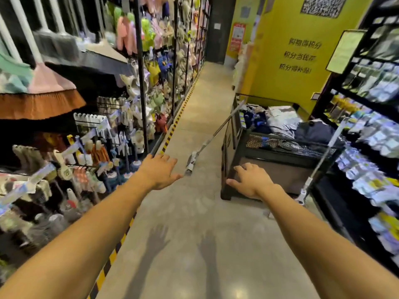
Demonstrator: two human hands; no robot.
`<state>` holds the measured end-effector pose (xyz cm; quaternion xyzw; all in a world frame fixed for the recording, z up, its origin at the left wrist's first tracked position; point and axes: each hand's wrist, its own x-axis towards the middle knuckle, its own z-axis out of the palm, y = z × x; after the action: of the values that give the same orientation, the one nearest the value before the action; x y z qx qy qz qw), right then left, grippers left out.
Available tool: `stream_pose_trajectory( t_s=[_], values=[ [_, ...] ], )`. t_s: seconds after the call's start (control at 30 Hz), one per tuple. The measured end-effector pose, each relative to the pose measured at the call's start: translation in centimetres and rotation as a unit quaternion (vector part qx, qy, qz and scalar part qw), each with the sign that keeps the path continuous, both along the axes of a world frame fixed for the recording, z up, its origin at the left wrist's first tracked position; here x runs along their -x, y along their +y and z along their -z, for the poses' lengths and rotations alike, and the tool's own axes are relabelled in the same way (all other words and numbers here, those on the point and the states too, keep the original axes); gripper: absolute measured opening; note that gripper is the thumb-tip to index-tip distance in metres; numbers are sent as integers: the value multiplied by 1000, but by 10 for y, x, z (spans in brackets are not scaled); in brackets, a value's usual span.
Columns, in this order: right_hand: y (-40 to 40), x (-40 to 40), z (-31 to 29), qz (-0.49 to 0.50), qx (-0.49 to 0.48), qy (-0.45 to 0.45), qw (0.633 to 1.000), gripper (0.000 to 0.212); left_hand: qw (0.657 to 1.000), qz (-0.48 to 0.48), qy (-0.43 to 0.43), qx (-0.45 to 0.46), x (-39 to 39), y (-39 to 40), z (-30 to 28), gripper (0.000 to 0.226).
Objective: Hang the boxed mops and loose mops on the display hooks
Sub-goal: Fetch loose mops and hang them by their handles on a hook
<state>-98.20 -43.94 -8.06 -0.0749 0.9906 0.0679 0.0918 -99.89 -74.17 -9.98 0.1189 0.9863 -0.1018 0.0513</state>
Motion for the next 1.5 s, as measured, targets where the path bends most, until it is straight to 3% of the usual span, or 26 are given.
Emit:
stream_pose_trajectory(
  t_s=[0.2, 0.7, 1.1, 1.5],
  values=[
    [26, 98, 18, 14, 28, -11, 999, 76, 999, 49, -14, -11, 109, 35, 20, 77],
    [47, 386, 33, 11, 62, -24, 998, 74, 999, 36, -23, 17, 394, 79, 25, 74],
    [35, 584, 64, 70, 71, -64, 993, 73, 995, 93, -40, -19, 628, 74, 73, 72],
    [5, 770, 89, 151, 104, -87, 979, 67, 985, 151, -74, -24, 836, 47, 82, 69]
  ],
)
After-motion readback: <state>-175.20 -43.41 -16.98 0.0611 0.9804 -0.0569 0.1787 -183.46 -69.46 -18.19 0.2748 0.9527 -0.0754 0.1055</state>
